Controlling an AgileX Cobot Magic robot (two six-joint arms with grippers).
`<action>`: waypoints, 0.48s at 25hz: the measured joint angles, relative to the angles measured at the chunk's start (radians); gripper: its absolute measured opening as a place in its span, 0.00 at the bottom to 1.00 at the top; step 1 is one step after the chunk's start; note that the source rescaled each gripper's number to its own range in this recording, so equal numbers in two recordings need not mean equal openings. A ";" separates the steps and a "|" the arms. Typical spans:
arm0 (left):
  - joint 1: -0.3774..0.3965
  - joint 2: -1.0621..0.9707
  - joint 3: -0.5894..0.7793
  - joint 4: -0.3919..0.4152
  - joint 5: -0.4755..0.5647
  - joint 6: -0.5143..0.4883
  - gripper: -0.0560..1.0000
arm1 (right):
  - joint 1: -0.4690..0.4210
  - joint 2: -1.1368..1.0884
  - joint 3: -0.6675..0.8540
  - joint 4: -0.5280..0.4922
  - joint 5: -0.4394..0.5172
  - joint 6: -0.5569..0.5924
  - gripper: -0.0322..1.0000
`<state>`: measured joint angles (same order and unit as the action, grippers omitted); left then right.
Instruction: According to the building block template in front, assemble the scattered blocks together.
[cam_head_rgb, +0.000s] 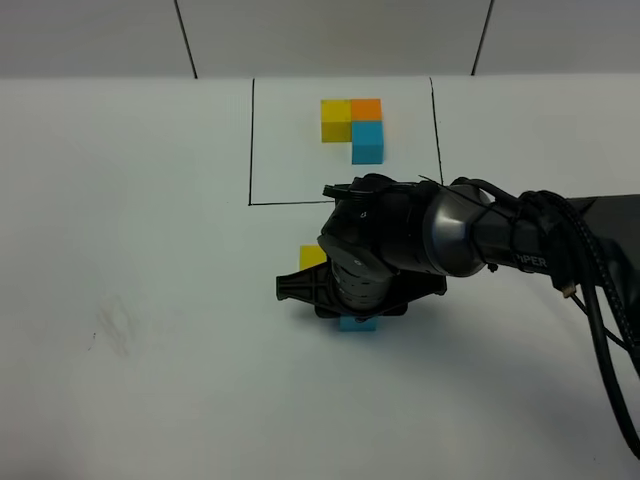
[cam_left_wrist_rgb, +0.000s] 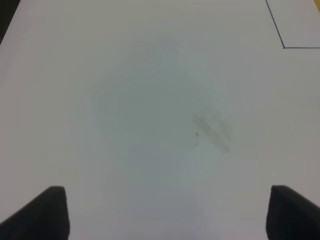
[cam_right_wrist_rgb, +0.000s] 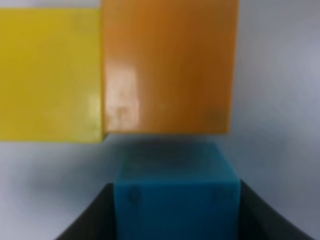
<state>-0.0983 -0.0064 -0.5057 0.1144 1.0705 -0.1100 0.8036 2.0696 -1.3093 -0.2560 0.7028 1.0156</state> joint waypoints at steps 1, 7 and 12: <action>0.000 0.000 0.000 0.000 0.000 0.000 0.71 | -0.001 0.006 -0.008 0.000 0.002 -0.005 0.25; 0.000 0.000 0.000 0.000 0.000 0.000 0.71 | -0.001 0.031 -0.055 0.015 0.021 -0.041 0.25; 0.000 0.000 0.000 0.000 0.000 0.000 0.71 | -0.001 0.035 -0.061 0.014 0.026 -0.026 0.25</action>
<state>-0.0983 -0.0064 -0.5057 0.1144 1.0705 -0.1100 0.8022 2.1046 -1.3700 -0.2420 0.7292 0.9895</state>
